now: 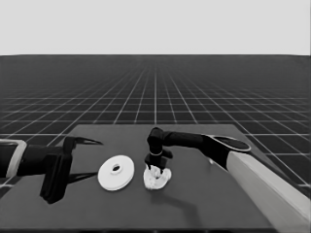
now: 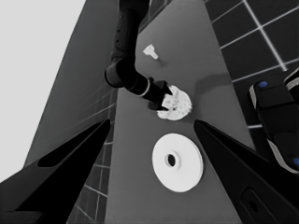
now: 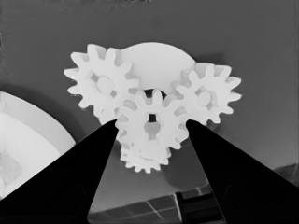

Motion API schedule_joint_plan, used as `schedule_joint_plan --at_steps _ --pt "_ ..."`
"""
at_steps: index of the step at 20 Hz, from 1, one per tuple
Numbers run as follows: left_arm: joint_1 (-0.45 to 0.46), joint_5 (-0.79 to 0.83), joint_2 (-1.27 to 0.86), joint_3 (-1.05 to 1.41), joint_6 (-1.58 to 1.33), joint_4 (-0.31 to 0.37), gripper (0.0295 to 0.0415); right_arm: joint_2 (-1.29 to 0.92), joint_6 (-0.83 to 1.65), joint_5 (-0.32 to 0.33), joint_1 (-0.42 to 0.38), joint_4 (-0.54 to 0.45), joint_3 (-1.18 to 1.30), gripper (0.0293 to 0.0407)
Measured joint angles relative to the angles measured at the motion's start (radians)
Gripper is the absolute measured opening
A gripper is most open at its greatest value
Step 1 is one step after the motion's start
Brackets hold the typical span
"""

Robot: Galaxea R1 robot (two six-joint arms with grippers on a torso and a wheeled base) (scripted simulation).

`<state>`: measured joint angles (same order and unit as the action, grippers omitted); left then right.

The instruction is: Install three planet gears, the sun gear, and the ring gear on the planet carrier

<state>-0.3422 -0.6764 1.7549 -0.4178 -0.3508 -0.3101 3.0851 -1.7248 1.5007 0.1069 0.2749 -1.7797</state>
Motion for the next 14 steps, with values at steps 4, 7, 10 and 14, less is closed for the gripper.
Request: schedule_joint_plan --at_steps 4,7,10,14 --pt "0.0 0.0 0.0 0.0 0.0 0.0 0.0385 0.0 -0.042 0.0 0.0 0.0 0.0 0.0309" --pt "0.0 0.0 0.0 0.0 0.0 0.0 0.0385 0.0 -0.073 0.0 0.0 0.0 0.0 0.0309" --pt "0.0 0.0 0.0 0.0 0.0 0.0 0.0385 0.0 -0.105 0.0 0.0 0.0 0.0 0.0309" --pt "0.0 0.0 0.0 0.0 0.0 0.0 0.0385 0.0 -0.147 0.0 0.0 0.0 0.0 0.0309"
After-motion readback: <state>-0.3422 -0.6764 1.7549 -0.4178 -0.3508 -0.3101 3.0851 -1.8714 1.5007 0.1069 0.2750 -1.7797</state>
